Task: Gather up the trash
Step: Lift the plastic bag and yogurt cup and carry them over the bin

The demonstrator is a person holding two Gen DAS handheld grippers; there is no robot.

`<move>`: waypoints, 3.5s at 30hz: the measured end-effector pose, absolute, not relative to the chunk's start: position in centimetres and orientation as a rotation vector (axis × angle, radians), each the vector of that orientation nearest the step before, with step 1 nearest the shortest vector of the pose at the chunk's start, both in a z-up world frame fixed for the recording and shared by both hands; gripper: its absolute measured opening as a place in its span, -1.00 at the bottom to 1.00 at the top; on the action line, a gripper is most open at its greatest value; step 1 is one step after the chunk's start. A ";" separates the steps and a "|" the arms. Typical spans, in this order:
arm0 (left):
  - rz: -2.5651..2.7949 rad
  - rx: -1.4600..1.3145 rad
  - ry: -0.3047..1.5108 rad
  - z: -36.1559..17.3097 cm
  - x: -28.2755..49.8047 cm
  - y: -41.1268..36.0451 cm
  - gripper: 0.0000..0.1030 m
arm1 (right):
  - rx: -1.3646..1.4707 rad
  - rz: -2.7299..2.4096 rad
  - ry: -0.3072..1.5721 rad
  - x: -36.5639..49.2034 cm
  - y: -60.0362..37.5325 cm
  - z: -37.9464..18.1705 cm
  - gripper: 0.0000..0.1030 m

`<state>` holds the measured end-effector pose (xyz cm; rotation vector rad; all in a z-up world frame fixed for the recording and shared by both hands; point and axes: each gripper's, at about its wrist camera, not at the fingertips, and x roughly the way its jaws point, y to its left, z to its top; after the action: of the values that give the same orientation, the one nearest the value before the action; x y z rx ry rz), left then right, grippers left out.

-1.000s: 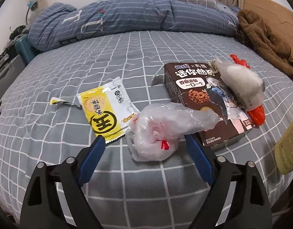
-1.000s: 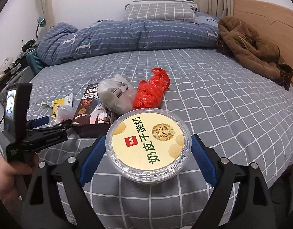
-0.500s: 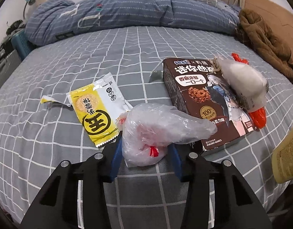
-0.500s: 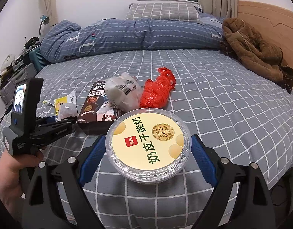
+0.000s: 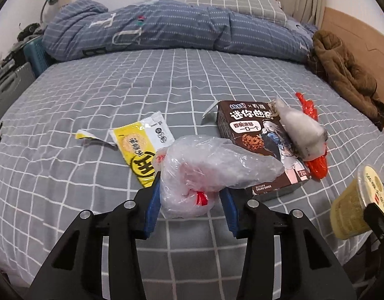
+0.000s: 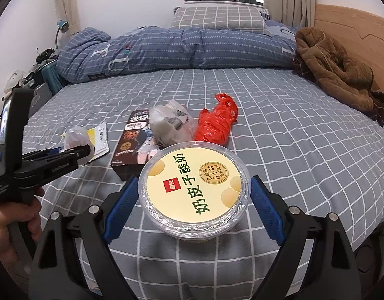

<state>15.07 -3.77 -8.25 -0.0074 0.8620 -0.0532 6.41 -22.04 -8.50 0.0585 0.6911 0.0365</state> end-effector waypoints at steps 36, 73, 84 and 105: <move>-0.086 -0.049 0.837 -4.1 1.9 -1.3 -0.17 | 0.024 0.120 0.596 -1.0 -16.5 -4.1 0.64; -0.105 -0.070 0.883 -5.1 -8.1 -1.5 -0.17 | 0.035 0.133 0.636 -8.8 -15.9 -4.7 0.64; -0.104 -0.082 0.922 -6.4 -10.9 -1.3 -0.17 | 0.030 0.138 0.686 -11.7 -15.3 -6.6 0.64; -0.068 -0.099 1.035 -9.1 -15.9 -0.1 -0.17 | 0.022 0.133 0.807 -16.2 -14.3 -10.0 0.64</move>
<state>-15.87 -0.13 -9.08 -0.0987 1.0351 -0.0681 -16.22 -14.31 -9.99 0.0217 0.8065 0.1332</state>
